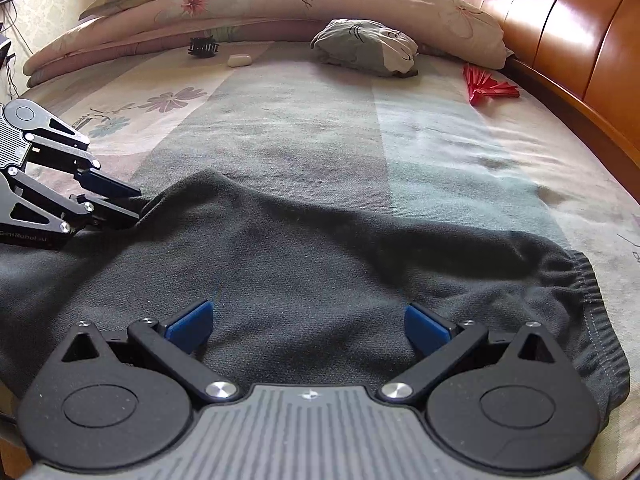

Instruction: Fold clothes

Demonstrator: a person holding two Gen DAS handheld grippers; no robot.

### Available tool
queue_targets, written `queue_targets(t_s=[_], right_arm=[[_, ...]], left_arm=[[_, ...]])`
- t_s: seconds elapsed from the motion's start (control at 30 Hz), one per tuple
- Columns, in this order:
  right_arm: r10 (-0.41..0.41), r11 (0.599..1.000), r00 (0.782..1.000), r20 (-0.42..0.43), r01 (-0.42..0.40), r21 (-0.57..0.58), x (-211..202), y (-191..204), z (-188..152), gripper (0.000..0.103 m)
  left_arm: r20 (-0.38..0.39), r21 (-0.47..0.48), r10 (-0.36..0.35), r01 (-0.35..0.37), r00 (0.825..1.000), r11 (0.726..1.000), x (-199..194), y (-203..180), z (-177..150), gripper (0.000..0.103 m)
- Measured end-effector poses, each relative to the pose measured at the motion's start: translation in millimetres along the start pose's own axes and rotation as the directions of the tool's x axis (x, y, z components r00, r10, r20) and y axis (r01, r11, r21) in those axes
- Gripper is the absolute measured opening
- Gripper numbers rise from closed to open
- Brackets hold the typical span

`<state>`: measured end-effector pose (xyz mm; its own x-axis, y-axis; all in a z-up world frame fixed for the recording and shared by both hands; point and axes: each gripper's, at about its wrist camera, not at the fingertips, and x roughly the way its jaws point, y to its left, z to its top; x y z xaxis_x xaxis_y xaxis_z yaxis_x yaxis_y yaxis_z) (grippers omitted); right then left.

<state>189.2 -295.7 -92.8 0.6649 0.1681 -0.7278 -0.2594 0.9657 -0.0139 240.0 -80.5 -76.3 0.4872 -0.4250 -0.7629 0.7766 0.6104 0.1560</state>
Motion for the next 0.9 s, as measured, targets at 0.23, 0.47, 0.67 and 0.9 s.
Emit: queue_targets(t_s=[0.23,0.47,0.67,0.9], right_arm=[[0.003,1.000,1.000,0.000,-0.003,0.002,0,0,-1,0.103],[0.004,1.000,1.000,0.003,-0.004,0.010,-2,-2,-2,0.103],[0.005,1.000,1.000,0.004,-0.005,0.005,-4,0,-3,0.103],[-0.014,1.000,1.000,0.005,0.014,0.004,-15,-2,-5,0.103]], left_arm=[[0.012,-0.262,0.087,-0.081,0.996,0.962,3,35,-6,0.000],[0.127,-0.321,0.044,-0.001,0.991,0.947,-35,29,-1,0.002],[0.109,-0.340,-0.080,0.113,0.991,0.934,-19,9,1,0.005],[0.104,-0.451,-0.027,0.071,0.994,0.890,27,33,9,0.005]])
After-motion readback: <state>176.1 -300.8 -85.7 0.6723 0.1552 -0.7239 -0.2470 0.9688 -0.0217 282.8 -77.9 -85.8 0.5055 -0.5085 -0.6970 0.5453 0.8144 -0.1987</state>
